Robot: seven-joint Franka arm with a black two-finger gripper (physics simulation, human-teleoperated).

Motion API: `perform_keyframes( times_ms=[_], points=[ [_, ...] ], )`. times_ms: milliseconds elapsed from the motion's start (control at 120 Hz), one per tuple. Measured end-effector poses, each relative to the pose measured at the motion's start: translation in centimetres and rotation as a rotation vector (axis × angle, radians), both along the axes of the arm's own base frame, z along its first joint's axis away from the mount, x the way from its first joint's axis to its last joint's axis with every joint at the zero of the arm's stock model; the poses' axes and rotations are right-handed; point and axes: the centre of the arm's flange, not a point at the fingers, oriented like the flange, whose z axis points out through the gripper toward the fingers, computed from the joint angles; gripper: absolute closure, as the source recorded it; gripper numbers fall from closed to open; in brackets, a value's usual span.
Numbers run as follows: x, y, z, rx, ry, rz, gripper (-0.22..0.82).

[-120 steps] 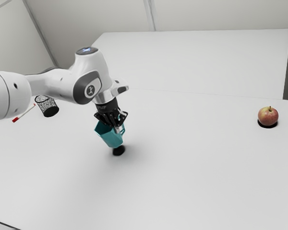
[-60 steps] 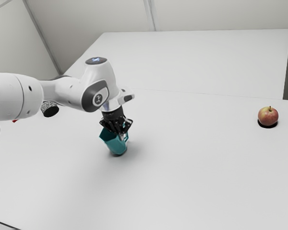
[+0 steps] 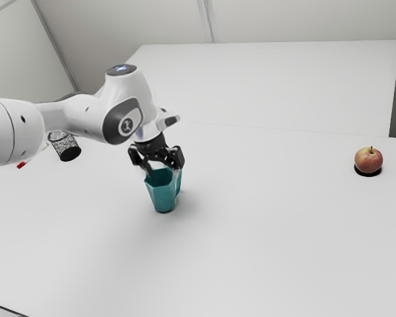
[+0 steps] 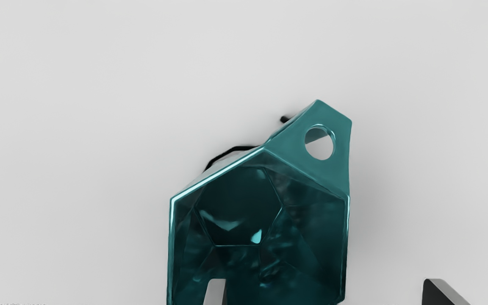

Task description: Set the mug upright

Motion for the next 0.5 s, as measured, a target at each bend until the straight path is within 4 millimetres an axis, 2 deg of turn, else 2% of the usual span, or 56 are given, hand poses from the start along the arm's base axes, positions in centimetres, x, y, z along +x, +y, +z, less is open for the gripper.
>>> perform_keyframes(
  times_ms=[133, 292, 500],
  points=[
    [-0.3, -0.7, 3.8, -0.005, -0.048, -0.014, 0.06],
    [0.0, -1.5, 9.2, 0.024, -0.082, -0.068, 0.03],
    [0.1, -2.0, 14.4, 0.062, -0.075, -0.112, 0.01]
  ],
)
